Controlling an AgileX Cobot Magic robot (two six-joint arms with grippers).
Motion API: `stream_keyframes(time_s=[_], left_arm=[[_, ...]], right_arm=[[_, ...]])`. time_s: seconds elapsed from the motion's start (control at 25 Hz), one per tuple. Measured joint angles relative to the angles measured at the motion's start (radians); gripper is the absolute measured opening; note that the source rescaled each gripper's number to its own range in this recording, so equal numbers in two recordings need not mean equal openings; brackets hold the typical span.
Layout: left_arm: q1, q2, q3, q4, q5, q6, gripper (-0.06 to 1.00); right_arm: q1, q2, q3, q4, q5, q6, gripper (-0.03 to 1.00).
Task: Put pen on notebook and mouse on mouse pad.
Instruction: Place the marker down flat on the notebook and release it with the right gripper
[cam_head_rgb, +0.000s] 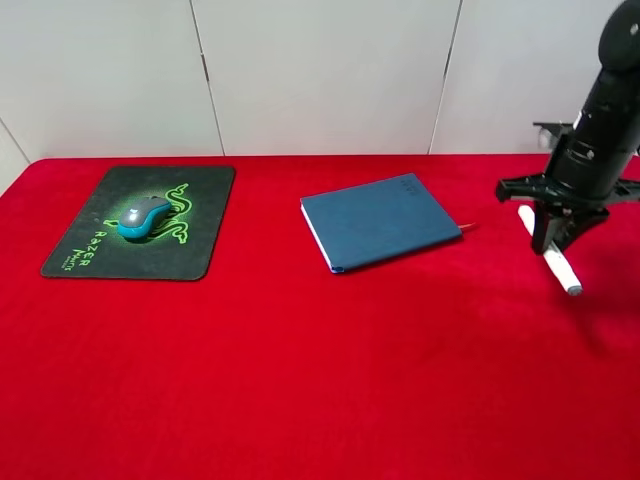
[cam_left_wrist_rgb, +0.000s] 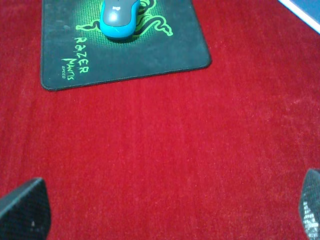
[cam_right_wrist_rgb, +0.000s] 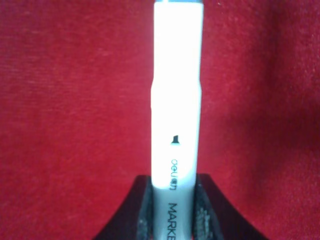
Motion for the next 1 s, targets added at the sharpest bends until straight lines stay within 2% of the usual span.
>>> stream_keyframes(time_s=[0.4, 0.76, 1.0], left_arm=[[0.000, 0.000, 0.000, 0.000, 0.000, 0.000, 1.00], [0.000, 0.000, 0.000, 0.000, 0.000, 0.000, 1.00], [0.000, 0.000, 0.000, 0.000, 0.000, 0.000, 1.00]], right_arm=[[0.149, 0.029, -0.172, 0.007, 0.082, 0.033, 0.00], [0.243, 0.146, -0.343, 0.007, 0.086, 0.053, 0.00], [0.271, 0.251, -0.479, 0.022, 0.086, 0.055, 0.00]])
